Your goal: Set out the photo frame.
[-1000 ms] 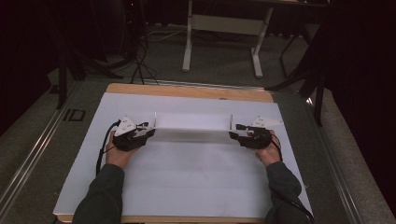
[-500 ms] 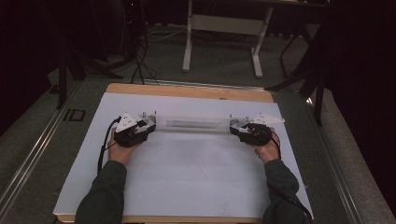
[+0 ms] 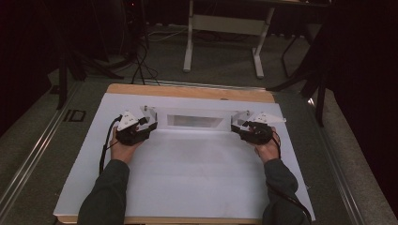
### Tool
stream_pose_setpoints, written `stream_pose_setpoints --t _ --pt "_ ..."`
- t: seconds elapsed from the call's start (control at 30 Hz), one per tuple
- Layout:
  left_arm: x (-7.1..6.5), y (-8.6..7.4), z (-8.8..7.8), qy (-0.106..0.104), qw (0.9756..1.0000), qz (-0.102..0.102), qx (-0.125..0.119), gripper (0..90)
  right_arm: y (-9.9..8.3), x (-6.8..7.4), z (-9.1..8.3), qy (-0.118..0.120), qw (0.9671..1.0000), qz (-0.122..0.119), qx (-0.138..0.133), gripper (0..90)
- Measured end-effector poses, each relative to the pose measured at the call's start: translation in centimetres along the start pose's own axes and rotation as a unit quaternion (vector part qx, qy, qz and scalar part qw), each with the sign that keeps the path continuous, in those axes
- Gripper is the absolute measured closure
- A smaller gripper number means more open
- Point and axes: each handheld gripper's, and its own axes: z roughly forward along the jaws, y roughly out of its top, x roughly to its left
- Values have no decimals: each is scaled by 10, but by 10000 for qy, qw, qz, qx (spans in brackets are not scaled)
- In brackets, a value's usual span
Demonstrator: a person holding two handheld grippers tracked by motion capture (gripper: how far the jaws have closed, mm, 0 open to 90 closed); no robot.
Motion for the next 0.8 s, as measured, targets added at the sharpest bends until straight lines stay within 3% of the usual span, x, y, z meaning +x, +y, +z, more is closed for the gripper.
stream_pose_setpoints --t 0.37,0.8 --pt "0 9 6 47 10000 23 -5 550 3 -1 3 -175 9998 45 -33 541" --pt "3 15 15 213 9997 -126 27 556 9 -6 9 -323 9994 115 -10 562"
